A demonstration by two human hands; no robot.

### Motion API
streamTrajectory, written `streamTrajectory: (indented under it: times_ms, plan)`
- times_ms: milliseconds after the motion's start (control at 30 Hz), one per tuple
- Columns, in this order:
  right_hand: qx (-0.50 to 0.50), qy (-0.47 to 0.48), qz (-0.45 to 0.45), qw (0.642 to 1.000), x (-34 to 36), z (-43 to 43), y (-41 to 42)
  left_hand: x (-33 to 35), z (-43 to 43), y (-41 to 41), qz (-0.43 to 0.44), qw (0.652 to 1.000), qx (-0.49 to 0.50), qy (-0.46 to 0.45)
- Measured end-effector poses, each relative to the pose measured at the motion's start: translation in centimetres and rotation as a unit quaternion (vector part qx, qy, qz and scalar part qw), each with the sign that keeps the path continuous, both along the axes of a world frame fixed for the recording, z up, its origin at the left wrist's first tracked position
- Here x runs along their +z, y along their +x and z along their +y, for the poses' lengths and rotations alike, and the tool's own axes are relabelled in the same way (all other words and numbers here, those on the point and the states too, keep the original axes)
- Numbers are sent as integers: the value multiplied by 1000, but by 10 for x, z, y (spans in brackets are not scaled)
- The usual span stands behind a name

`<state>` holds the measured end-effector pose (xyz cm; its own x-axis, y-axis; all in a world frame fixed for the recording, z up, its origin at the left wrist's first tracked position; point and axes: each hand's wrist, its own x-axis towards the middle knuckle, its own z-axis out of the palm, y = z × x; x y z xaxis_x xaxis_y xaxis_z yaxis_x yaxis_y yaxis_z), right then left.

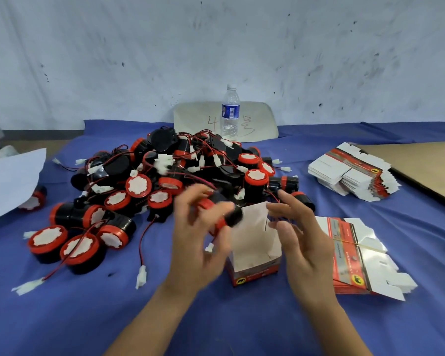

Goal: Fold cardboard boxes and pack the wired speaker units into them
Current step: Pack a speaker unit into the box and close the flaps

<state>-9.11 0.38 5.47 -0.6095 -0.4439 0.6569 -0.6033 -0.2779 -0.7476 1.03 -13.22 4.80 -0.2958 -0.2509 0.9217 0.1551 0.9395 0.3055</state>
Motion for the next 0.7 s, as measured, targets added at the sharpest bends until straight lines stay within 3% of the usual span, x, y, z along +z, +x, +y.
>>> streamTrajectory:
  times_ms: [100,233,433,567,700]
  plan:
    - [112,3,-72,991,4,2,2,-5,21,-5,-48,995,-67,-46]
    - [198,-5,-139,970,7,1,4,-5,34,-8,-46,984,-166,-38]
    - [153,-92,-202,963,14,6,-8,-5,30,-6,-75,993,-88,-21]
    - [92,-71,-138,984,29,19,-11,-7,28,-8,-72,996,-54,-27]
    - [74,145,32,986,41,23,4,-7,28,-8,-53,998,-33,-22]
